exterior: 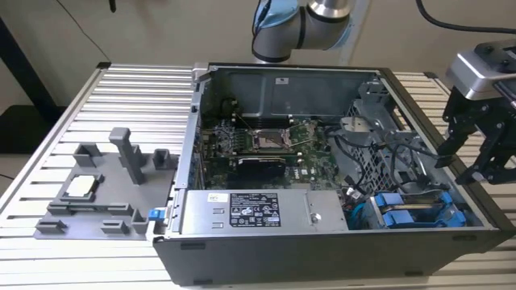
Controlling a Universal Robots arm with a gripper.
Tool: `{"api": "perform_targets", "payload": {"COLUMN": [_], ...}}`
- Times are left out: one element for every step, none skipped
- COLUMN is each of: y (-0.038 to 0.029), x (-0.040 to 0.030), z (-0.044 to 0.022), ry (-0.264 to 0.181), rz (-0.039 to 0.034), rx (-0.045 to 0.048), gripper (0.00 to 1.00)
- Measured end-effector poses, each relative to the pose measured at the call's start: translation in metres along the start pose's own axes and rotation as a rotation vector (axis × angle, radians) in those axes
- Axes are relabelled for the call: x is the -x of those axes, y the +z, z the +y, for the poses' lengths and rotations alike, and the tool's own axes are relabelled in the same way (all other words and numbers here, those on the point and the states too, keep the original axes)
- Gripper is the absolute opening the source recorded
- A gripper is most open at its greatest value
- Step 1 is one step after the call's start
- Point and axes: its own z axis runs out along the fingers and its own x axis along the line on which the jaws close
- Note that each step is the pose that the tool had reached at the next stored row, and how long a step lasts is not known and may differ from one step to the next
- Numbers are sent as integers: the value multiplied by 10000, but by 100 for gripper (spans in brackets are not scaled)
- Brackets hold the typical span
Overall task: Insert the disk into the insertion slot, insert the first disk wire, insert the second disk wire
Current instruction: 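Insert the first disk wire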
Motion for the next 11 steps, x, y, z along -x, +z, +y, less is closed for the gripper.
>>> {"api": "perform_targets", "payload": {"y": [2, 5, 11, 17, 20, 22, 24, 30, 36, 43, 45], "x": [8, 20, 32, 40, 44, 50, 53, 59, 68, 75, 75], "z": [-5, -5, -5, -4, -3, -1, -1, -1, -1, 0, 0], "ry": [-5, -6, -5, -5, -7, -9, -18, -33, -44, -49, -51], "rz": [0, 0, 0, -1, -2, -1, -2, -4, -3, -4, -4], "rx": [3, 4, 4, 4, 4, 2, 2, 4, 5, 5, 6], "gripper": [53, 53, 53, 53, 53, 53, 53, 53, 53, 53, 53]}}
